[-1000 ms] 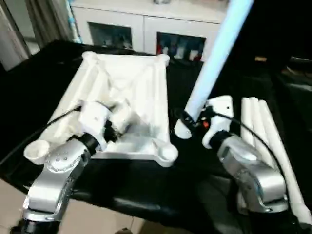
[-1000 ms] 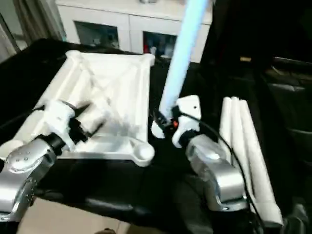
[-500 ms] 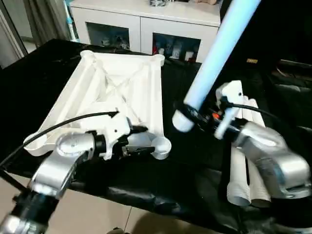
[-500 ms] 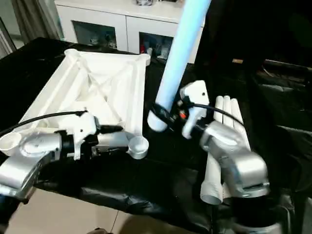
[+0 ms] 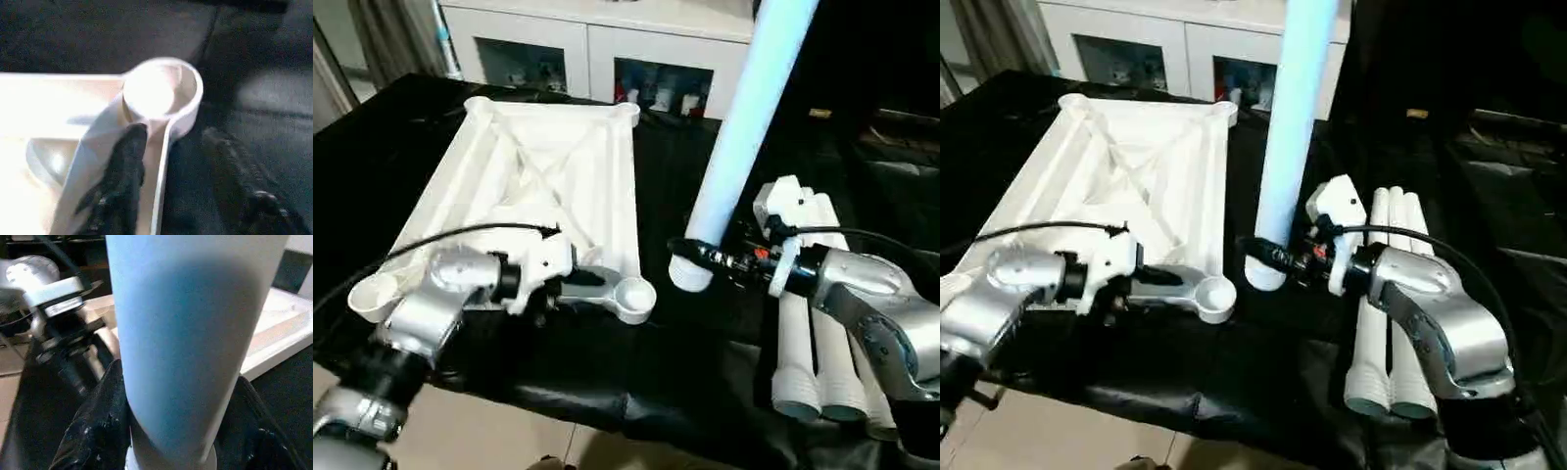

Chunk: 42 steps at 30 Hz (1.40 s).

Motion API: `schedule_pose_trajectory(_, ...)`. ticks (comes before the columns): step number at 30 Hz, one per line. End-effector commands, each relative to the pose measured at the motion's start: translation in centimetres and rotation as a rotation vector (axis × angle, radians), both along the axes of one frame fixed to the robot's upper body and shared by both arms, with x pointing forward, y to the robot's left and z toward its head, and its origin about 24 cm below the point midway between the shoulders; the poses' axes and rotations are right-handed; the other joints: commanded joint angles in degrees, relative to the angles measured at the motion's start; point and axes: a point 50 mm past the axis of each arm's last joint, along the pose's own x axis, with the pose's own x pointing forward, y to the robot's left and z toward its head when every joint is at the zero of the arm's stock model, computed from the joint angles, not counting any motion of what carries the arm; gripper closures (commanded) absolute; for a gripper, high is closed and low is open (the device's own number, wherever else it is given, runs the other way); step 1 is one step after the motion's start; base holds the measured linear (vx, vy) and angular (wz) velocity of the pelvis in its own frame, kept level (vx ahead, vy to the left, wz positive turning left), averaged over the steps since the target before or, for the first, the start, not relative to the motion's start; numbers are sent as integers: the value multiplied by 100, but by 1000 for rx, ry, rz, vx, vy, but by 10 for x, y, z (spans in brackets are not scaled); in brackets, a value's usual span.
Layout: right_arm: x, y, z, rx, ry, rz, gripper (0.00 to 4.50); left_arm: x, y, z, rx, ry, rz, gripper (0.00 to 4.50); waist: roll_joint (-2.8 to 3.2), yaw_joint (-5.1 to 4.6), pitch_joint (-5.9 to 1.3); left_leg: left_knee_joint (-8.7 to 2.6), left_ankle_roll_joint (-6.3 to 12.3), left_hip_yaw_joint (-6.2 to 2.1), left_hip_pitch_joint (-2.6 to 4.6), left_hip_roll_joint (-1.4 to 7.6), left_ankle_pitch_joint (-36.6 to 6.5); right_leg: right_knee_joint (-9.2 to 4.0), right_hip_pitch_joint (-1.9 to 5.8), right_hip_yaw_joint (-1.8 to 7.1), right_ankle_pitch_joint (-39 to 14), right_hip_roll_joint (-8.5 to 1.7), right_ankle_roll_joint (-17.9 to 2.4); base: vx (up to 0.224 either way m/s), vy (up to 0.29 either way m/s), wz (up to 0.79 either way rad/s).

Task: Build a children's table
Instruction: Move to table

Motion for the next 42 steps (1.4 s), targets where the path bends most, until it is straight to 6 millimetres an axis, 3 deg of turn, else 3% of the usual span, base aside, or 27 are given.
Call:
schedule_pose_trajectory(1, -3, 0, 6, 1, -17, 18, 262, 2, 3, 2, 33, 1, -15, 259, 42, 4, -315, -482, 89, -127, 117, 375, -829, -350, 211, 235, -116, -448, -1566, 0, 0, 0)
schedule_pose_trajectory(3, -6, -1, 5, -3, -13, 22, 262, 1, 9, 1, 55, 30, -20, 301, 59, -5, -290, -489, 110, -127, 109, 379, -782, -356, 207, 237, -126, -455, -1598, 0, 0, 0)
schedule_pose_trajectory(11, -9, -3, 5, -9, -8, 21, 262, 3, 18, -6, 93, 41, -14, 354, 78, -13, -283, -496, 161, -117, 118, 389, -710, -368, 210, 237, -114, -462, -1658, 0, 0, 0)
schedule_pose_trajectory(20, -11, -1, 3, -13, -6, 34, 262, 7, 29, -7, 145, 40, -15, 432, 90, -6, -316, -494, 247, -107, 130, 409, -521, -332, 222, 228, 369, -474, -1769, 0, 0, 0)
schedule_pose_trajectory(28, -9, 1, 3, -1, -6, 33, 262, 7, 36, -10, 183, 43, -20, 443, 69, -14, -304, -497, 244, -97, 121, 411, -591, -347, 231, 234, 168, -491, -1784, 0, 0, 0)
schedule_pose_trajectory(31, -6, 6, 4, 29, 6, 21, 262, 6, 34, -11, 149, 36, -2, 443, 27, -12, -313, -500, 245, -94, 121, 412, -549, -340, 228, 228, 155, -487, -1775, 0, 0, 0)
schedule_pose_trajectory(33, -4, 9, 2, 51, 27, 14, 262, 3, 26, -12, 112, 26, -2, 448, 50, -11, -308, -504, 228, -96, 130, 424, -545, -339, 215, 230, 121, -490, -1777, 0, 0, 0)
schedule_pose_trajectory(35, -3, 12, 1, 70, 46, 13, 262, 1, 18, -13, 80, 18, -5, 450, -12, -12, -313, -507, 246, -90, 123, 431, -526, -336, 222, 227, 109, -501, -1792, 0, 0, 0)
schedule_pose_trajectory(36, -1, 15, 1, 78, 55, 19, 263, -1, 11, -13, 53, 12, -10, 450, 11, 9, -314, -498, 258, -84, 137, 434, -480, -329, 206, 230, 95, -502, -1801, 0, 0, 0)
schedule_pose_trajectory(38, 0, 18, 0, 81, 62, 23, 263, -2, 6, -13, 36, 6, -16, 450, -42, 8, -312, -501, 280, -77, 124, 434, -402, -316, 211, 225, 153, -494, -1803, 0, 0, 0)
schedule_pose_trajectory(40, 2, 22, 0, 84, 84, 46, 263, -4, 0, -12, 23, 0, -27, 450, -33, 22, -310, -491, 330, -73, 128, 424, -273, -306, 202, 218, 254, -483, -1787, 0, 0, 0)
schedule_pose_trajectory(41, 3, 23, 0, 80, 88, 50, 263, -4, 0, -12, 21, -2, -28, 450, -109, 12, -294, -495, 354, -60, 118, 415, -272, -315, 202, 220, 252, -475, -1765, 0, 0, 0)
schedule_pose_trajectory(42, 4, 24, -2, 67, 104, 58, 263, -4, -1, -12, 20, -9, -27, 450, -112, 28, -291, -491, 380, -62, 117, 411, -251, -310, 206, 227, 226, -489, -1724, 0, 0, 0)
